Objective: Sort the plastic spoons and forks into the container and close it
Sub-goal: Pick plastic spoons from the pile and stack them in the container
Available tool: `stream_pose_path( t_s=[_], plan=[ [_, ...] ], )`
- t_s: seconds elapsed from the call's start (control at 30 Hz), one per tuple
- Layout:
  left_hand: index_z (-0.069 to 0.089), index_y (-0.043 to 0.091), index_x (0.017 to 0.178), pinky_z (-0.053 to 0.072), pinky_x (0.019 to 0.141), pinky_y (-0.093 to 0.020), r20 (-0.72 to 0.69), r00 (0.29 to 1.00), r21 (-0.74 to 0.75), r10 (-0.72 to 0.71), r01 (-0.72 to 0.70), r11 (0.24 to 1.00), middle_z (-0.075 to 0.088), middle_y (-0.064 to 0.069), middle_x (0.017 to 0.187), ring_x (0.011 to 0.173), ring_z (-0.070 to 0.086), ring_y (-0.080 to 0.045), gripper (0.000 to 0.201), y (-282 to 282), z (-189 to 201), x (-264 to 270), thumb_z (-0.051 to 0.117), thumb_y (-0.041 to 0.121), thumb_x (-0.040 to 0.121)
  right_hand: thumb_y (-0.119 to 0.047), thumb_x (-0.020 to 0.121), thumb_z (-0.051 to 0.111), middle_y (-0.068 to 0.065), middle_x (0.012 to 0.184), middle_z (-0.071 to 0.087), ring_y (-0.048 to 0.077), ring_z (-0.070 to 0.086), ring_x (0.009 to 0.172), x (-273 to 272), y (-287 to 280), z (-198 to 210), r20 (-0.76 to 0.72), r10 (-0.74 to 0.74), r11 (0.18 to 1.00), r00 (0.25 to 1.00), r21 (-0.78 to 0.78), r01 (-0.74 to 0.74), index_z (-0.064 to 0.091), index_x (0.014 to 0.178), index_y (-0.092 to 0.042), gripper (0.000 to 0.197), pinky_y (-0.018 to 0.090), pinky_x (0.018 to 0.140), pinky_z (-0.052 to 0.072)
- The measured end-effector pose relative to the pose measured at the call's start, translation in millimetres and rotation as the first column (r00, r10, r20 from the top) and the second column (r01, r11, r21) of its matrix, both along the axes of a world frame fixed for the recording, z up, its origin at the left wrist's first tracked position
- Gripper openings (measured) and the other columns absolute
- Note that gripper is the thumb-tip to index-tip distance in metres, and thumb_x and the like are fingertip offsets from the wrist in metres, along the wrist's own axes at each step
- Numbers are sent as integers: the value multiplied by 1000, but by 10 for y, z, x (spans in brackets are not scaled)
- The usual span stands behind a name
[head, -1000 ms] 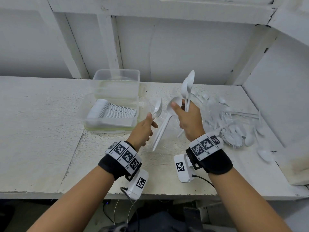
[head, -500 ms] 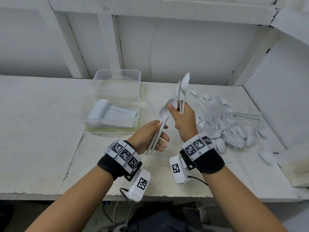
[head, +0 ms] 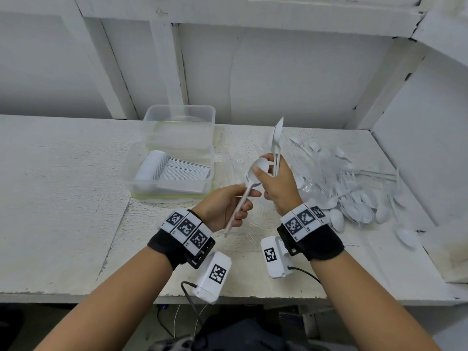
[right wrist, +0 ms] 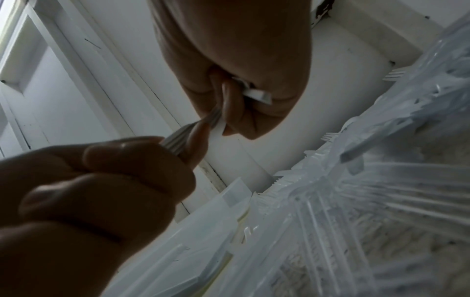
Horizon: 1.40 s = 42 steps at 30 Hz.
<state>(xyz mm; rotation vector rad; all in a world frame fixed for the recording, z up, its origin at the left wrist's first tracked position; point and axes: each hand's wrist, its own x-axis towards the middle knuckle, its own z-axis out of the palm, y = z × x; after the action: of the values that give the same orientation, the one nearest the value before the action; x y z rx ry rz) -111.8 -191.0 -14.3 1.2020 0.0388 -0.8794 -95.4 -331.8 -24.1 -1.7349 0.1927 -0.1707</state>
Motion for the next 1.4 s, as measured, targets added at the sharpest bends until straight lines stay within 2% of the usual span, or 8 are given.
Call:
stream_pose_path(
  t_s=[0.27, 0.4, 0.5, 0.6, 0.8, 1.0, 1.23, 1.4],
  plan=[
    [51, 11, 87, 37, 45, -18, 110, 966, 48, 233, -240, 970, 47, 0, 64, 48, 45, -8, 23, -52, -37, 24, 34, 15, 101, -36, 99, 34, 0, 72, 43, 11, 36, 52, -61, 23, -14, -58, -72, 997, 996, -16, 71, 27, 108, -24, 16, 24, 47, 31],
    [53, 6, 90, 56, 59, -25, 93, 927, -29, 362, -361, 932, 61, -8, 79, 64, 63, -12, 20, -90, -67, 25, 37, 11, 101, -26, 98, 42, -5, 63, 41, 11, 41, 55, -173, 67, -56, 84, -43, 986, 996, -157, 56, 45, 99, -20, 7, 28, 54, 39],
    [52, 4, 94, 57, 70, -31, 73, 910, -61, 408, -405, 913, 65, -13, 91, 81, 66, -19, 16, -124, -86, 15, 38, 10, 100, -23, 94, 51, -5, 64, 45, 9, 44, 60, -215, 101, -95, 118, -51, 970, 992, -230, 78, 62, 102, -17, 15, 18, 60, 42],
    [52, 4, 95, 56, 74, -31, 97, 896, -59, 434, -430, 901, 66, -12, 93, 84, 66, -19, 13, -153, -81, -2, 40, 8, 99, -25, 93, 54, 3, 73, 58, 15, 51, 68, -225, 153, -123, 117, -63, 958, 991, -272, 93, 66, 103, -18, 18, 29, 67, 48],
    [53, 6, 86, 57, 61, -22, 162, 887, -5, 432, -437, 900, 65, -13, 86, 71, 64, -17, 14, -188, -82, -30, 46, 10, 97, -27, 94, 52, 3, 82, 49, 15, 49, 77, -244, 244, -44, 78, -50, 918, 996, -388, 77, 68, 103, -14, 22, 22, 69, 37],
    [57, 4, 84, 53, 56, -20, 206, 885, 16, 418, -430, 903, 63, -9, 75, 58, 63, -10, 17, -144, -50, -45, 49, 12, 96, -25, 94, 49, 4, 96, 40, 26, 52, 95, -228, 273, -50, -42, 46, 936, 998, -348, -58, 61, 80, -11, 23, 37, 90, 46],
    [62, 1, 94, 55, 58, -23, 183, 899, 8, 397, -405, 914, 65, -8, 77, 64, 66, -14, 18, -108, -53, -52, 49, 14, 96, -25, 94, 49, 4, 99, 40, 19, 51, 93, -197, 200, 39, -89, 106, 914, 990, -385, -132, 66, 87, -6, 27, 21, 79, 37],
    [63, 4, 86, 54, 58, -23, 204, 898, 37, 390, -405, 914, 68, -5, 76, 63, 67, -11, 18, -96, -57, -44, 51, 13, 95, -26, 94, 49, 3, 100, 39, 25, 48, 103, -213, 208, 58, -86, 133, 873, 987, -461, -157, 64, 81, -11, 25, 35, 93, 43]
  ],
)
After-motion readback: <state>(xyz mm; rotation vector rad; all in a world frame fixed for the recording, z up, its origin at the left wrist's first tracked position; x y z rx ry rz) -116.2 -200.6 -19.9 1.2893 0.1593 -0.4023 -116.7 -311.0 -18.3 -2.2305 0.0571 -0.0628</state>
